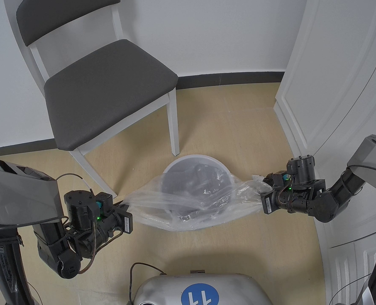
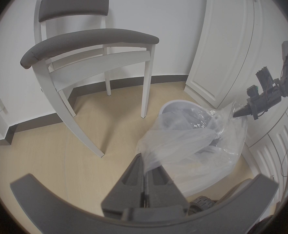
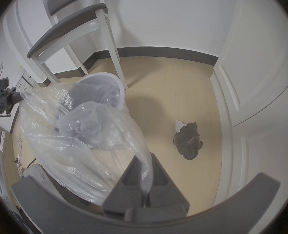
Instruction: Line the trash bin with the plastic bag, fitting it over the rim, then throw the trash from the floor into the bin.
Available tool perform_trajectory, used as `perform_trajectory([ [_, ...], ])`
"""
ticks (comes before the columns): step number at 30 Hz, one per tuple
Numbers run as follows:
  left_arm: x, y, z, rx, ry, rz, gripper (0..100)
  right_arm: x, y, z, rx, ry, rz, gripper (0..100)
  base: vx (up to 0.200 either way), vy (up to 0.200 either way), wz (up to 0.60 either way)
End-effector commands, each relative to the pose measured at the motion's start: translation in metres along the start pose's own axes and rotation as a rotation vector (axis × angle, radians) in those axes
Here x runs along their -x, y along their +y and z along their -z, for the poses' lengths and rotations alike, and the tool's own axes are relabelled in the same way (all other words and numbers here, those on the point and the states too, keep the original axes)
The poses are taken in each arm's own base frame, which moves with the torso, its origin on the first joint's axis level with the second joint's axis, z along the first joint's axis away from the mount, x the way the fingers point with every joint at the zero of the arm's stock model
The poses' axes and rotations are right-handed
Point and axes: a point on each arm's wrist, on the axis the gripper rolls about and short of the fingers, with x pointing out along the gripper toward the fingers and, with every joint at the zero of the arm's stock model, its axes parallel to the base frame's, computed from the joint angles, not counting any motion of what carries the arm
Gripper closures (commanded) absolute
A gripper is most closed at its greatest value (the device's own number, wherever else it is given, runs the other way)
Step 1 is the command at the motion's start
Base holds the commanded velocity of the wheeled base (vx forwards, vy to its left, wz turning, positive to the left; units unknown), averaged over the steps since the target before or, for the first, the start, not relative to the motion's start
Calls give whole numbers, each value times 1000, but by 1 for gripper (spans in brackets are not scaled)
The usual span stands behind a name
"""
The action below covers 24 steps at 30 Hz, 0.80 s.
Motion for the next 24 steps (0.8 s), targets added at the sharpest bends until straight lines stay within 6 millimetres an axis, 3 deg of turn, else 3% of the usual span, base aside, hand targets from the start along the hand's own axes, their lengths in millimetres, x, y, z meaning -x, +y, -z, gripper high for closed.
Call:
perform_trajectory([
  [1,0,-1,5,-2,19,0,100,-8,2,8,2,22,-6,100,0,0,0],
  [6,-5,-1,12,-7,43,3,100,-23,7,20,4,62,-17,100,0,0,0],
  [14,-20,-5,26,-15,75,9,100,-32,8,23,-1,66,-20,100,0,0,0],
  [24,-57,-2,28,-64,17,-15,100,-52,8,19,-57,0,-11,100,0,0,0],
])
